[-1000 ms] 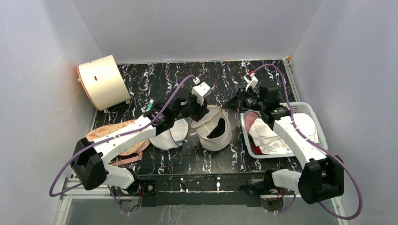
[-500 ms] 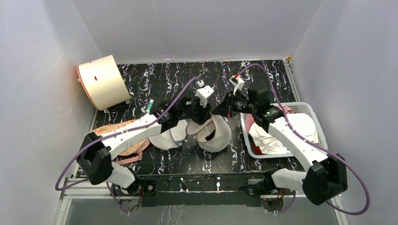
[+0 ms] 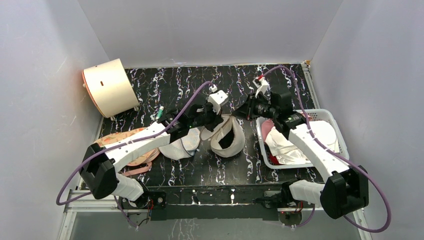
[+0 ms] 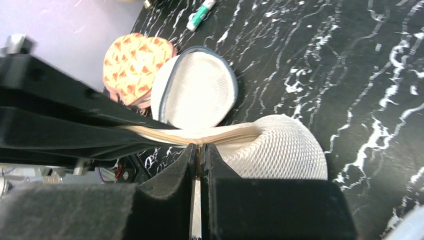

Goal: Unzip the laundry bag and remove the bra
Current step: Unzip the laundry bag at the center of the board.

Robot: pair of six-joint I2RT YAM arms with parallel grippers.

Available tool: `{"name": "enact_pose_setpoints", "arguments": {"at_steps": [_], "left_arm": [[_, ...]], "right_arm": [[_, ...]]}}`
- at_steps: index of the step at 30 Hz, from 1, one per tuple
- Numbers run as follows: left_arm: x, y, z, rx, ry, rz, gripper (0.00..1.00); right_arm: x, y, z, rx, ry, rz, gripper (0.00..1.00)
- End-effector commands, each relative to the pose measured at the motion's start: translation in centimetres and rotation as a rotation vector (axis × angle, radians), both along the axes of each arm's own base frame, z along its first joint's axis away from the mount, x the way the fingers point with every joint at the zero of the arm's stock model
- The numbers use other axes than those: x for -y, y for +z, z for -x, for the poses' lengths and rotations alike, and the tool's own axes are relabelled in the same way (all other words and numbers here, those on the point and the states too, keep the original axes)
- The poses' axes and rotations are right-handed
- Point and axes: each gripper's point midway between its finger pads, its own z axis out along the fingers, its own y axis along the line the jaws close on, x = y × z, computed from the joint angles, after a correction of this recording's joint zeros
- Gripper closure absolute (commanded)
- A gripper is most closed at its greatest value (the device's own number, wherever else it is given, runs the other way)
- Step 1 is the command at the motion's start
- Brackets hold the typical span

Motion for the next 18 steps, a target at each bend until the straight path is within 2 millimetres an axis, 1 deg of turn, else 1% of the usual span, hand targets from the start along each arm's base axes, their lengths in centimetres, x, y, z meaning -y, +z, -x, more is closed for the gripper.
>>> {"name": "enact_pose_setpoints", "arguments": {"at_steps": [1,4,6,9,12,14,18], "left_arm": [[-1.0,4.4,-0.3,0.109,0.036,0.079,1.0],[-1.2,5.1,-0.2,0.123,0.039,0.093,1.0],[-1.4,5.5,-0.1,0.135,0.041,0.103,1.0],[-1.8,6.2,0.0,0.157,0.053,0.117,1.0],[-2.3,7.2,0.0,0.189,0.068,0.144,1.0],[-2.5,7.4,0.0,0.199,0.076,0.147,1.0],[-2.3,6.6,-0.3,0.176,0.081,0.118,1.0]], "right_arm": [[3.1,-0.2,-2.4,0.018,-0.096,-0.023,1.0],[3.7,-1.9,-2.9,-0.026,-0.089,-0.038,1.0],[3.5,-2.8,-2.9,-0.049,-0.067,-0.033,1.0],[3.3,-3.2,-2.8,-0.058,-0.045,-0.034,1.0],[3.1,-3.1,-2.7,-0.055,-0.03,-0.039,1.0],[3.0,-2.6,-2.5,-0.049,-0.016,-0.045,1.0],[2.4,-1.1,-1.7,-0.028,0.041,-0.077,1.0]]}}
